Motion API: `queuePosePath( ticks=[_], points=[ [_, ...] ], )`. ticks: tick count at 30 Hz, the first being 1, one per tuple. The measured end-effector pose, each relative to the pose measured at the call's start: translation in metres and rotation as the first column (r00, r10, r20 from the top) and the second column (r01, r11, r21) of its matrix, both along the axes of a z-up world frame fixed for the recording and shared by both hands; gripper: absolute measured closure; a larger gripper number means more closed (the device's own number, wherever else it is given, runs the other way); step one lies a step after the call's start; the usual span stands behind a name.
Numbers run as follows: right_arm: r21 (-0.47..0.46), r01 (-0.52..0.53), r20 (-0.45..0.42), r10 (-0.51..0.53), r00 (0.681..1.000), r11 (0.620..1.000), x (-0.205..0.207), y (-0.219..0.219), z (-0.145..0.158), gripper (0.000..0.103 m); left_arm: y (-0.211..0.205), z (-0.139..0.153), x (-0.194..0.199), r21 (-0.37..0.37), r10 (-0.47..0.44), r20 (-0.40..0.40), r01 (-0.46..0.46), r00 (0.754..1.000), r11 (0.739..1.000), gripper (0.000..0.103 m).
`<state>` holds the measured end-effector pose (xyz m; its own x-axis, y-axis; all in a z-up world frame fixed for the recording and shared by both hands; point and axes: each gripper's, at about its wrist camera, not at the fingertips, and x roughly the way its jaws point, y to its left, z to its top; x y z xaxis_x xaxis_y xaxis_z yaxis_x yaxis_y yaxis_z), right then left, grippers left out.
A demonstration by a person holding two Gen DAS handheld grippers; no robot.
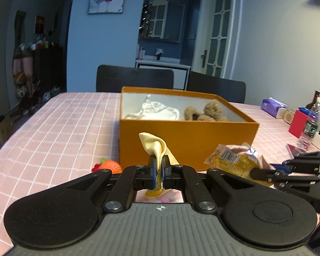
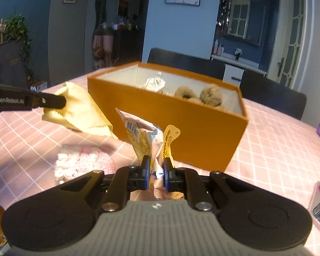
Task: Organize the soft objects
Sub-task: 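Lift and carry the yellow cloth and snack bag over the orange box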
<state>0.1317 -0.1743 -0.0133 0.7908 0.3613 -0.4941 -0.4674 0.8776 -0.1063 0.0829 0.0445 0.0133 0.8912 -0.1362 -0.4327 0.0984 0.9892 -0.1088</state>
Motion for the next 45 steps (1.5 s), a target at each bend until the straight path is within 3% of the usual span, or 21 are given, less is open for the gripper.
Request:
queuePosePath(
  ticks=[8,16,25,29,34,45],
  points=[
    [0.021,-0.014,0.058,0.013,0.998,1.0,-0.003,-0.029,0.05,0.093,-0.012,0.033,-0.002,0.073,-0.074,0.1,0.067,0.992,0.995,0.098],
    [-0.083,0.014,0.189,0.002,0.982,0.996,0.021,-0.026,0.097,0.093,-0.026,0.075,0.016,0.155,-0.119,0.229,0.085,0.966,0.984,0.098],
    [-0.158,0.005,0.282,0.041,0.959,0.987,0.065,-0.01,0.13,0.093,-0.04,0.094,0.058,0.19,-0.121,0.253,0.074,0.96,0.979,0.098],
    [-0.176,-0.03,0.235,0.071,0.969,0.984,0.091,-0.002,0.13,0.093,-0.04,0.088,0.083,0.168,-0.144,0.166,0.116,0.975,0.979,0.098],
    [-0.146,-0.079,0.112,0.096,0.989,0.986,0.127,0.0,0.125,0.093,-0.035,0.068,0.111,0.148,-0.144,0.055,0.135,0.988,0.98,0.098],
    [-0.08,-0.156,-0.144,0.144,0.979,0.984,0.178,0.008,0.089,0.093,-0.031,0.031,0.139,0.125,-0.168,-0.127,0.184,0.978,0.975,0.098]
  ],
)
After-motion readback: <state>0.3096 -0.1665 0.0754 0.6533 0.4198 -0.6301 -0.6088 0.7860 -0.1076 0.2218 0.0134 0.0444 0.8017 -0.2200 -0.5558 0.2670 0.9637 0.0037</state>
